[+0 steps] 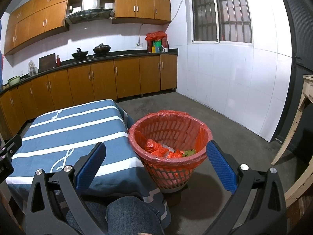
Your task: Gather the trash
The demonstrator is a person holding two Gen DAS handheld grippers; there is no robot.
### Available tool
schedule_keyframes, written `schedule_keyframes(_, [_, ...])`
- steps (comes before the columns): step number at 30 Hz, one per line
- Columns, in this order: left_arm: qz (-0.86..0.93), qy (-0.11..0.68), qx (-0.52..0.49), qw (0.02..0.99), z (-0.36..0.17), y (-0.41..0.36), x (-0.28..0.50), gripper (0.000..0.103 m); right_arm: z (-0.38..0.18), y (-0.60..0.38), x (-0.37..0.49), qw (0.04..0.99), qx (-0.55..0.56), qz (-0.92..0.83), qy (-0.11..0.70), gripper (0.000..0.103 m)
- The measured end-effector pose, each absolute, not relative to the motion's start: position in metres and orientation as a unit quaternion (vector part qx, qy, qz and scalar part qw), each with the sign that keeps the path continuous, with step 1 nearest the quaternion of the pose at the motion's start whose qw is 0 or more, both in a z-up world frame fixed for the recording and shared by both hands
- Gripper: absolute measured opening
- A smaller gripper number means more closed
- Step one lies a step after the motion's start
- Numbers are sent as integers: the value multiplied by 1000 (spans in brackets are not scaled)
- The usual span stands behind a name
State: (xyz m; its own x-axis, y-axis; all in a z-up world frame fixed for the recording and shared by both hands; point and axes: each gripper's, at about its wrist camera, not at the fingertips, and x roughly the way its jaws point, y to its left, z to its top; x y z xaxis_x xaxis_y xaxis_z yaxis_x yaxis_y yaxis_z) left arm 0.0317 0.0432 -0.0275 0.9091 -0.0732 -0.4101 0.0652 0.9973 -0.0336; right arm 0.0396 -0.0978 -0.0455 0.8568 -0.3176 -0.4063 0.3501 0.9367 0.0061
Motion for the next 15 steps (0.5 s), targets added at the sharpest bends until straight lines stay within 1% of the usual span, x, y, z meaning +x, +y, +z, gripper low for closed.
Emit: schedule_keyframes(15, [-37,213,-8,976,-32,41,35,99,-45,-100,40,962,42,-174,205,101])
